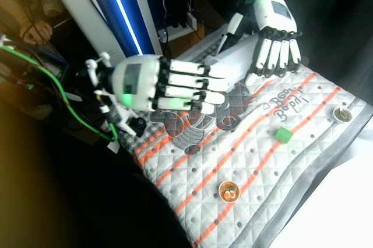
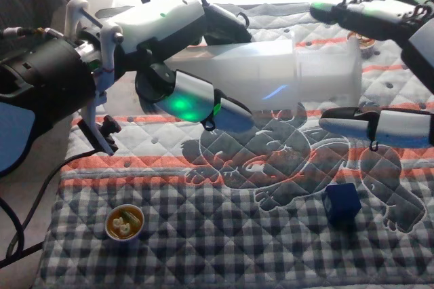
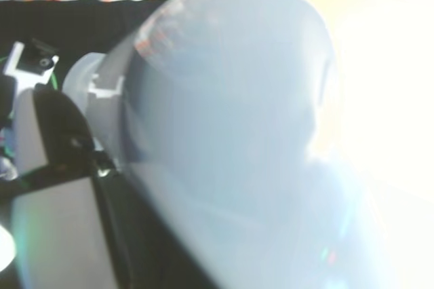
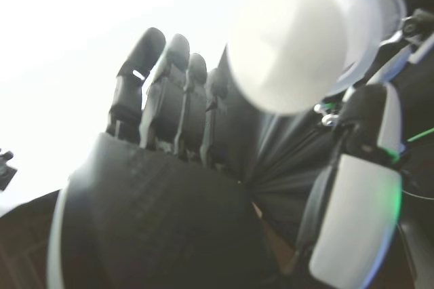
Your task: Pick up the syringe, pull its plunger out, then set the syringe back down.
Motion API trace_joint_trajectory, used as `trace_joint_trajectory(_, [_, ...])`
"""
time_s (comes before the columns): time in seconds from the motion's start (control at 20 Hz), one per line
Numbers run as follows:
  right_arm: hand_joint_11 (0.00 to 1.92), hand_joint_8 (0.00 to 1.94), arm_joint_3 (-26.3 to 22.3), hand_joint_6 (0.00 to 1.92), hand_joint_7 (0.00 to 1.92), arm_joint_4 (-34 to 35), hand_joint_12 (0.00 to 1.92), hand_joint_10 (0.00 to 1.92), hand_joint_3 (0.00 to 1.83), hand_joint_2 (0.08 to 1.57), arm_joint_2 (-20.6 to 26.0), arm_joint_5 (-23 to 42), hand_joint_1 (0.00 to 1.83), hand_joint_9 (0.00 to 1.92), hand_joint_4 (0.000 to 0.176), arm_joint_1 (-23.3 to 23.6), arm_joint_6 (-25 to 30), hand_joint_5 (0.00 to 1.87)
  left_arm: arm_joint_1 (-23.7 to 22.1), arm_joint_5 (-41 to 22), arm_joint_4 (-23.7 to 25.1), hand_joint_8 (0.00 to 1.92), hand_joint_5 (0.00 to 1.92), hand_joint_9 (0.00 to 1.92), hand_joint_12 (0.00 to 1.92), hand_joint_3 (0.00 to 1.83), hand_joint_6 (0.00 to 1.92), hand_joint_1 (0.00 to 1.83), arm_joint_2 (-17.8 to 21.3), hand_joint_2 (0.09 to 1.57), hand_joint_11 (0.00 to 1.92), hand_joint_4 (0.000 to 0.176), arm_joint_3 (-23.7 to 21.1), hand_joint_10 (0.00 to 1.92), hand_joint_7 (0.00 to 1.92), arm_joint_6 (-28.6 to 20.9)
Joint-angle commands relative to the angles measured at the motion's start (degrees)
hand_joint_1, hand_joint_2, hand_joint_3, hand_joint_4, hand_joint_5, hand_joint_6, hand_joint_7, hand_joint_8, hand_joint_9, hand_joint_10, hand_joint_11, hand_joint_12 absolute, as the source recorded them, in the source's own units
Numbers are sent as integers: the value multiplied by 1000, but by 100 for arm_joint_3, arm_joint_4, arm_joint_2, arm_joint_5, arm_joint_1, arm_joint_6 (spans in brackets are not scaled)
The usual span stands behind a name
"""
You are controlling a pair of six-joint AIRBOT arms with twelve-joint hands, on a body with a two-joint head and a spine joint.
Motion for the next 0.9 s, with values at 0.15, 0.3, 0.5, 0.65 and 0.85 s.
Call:
trace_joint_trajectory(0.15, [248, 139, 103, 74, 745, -127, 1302, 348, 3, 997, -109, 410, 1206, 654, 0, 115, 33, 707, -90, 879, 186, 1224, 864, 352, 1890, 11, 1260, 1173, 7, 1226, 0, 0, -29, 1125, 633, -154])
trace_joint_trajectory(0.3, [581, 1296, 102, 987, 824, -159, 1606, 1238, 0, 1157, -114, 400, 1206, 752, 0, 120, 33, 977, -90, 885, 187, 1461, 847, 314, 1920, 1, 1299, 1177, 5, 1253, 19, 0, -22, 1346, 594, -164])
trace_joint_trajectory(0.5, [633, 1269, 100, 1367, 859, -203, 1829, 1501, 8, 1209, -110, 405, 1167, 727, 11, 139, 33, 745, -48, 887, 78, 1461, 898, 338, 1921, 0, 1190, 1192, 6, 1230, 53, 0, 41, 1454, 625, -174])
trace_joint_trajectory(0.65, [683, 1209, 97, 1468, 859, -223, 1811, 1489, 3, 1220, -84, 420, 1162, 755, 1, 144, 33, 722, 2, 888, -81, 1400, 868, 300, 1884, 0, 1291, 1188, 10, 1242, 0, 0, 110, 1231, 611, -176])
trace_joint_trajectory(0.85, [799, 1356, 78, 1436, 827, -157, 1920, 1780, 5, 1240, 51, 491, 1153, 783, 0, 131, 30, 686, 75, 896, -280, 1417, 924, 394, 1921, 0, 1151, 1202, 107, 1214, 173, 0, 140, 1392, 655, -178])
